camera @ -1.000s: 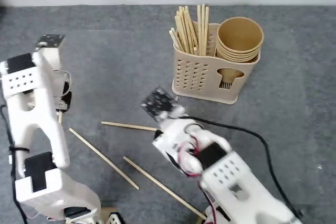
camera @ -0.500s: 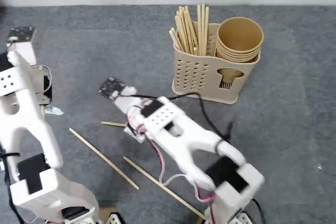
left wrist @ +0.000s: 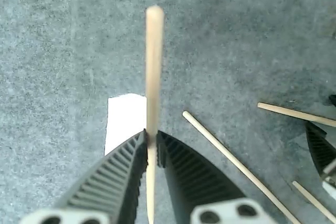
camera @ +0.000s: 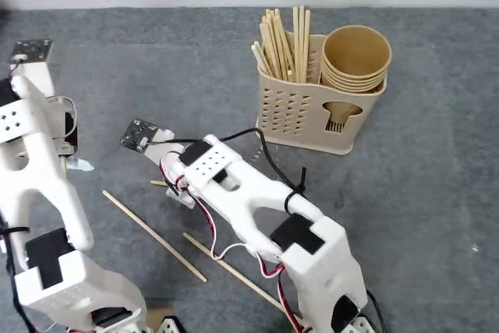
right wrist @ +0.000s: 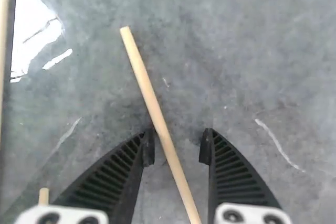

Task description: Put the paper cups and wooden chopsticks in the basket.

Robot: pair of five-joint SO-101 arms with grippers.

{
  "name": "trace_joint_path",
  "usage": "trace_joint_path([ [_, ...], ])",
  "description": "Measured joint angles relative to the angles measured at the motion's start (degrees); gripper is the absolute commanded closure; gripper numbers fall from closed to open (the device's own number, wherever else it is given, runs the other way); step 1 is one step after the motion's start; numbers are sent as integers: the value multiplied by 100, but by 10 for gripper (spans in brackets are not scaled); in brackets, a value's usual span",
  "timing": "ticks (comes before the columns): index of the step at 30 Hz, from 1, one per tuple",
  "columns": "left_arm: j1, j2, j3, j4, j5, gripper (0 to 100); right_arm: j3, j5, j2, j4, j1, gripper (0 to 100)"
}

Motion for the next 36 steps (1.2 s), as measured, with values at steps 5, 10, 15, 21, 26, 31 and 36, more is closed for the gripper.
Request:
trace_joint_path([
  [5, 0, 0, 0, 0, 0, 989, -545, 0, 273, 510, 0, 989],
  [10, 0, 0, 0, 0, 0, 989, -615, -9, 273, 870, -9, 991],
  [15, 0, 0, 0, 0, 0, 989, -598, -9, -308, 1389, -26, 991],
  [21, 0, 0, 0, 0, 0, 989, -598, 0, -1820, 1925, 273, 991],
  [26, 0, 0, 0, 0, 0, 989, -598, 0, -3235, 1943, 835, 991],
  [31, 0, 0, 0, 0, 0, 989, -598, 0, -4404, 1943, 1319, 991],
  [36, 0, 0, 0, 0, 0, 989, -598, 0, -5336, 1609, 1811, 991],
])
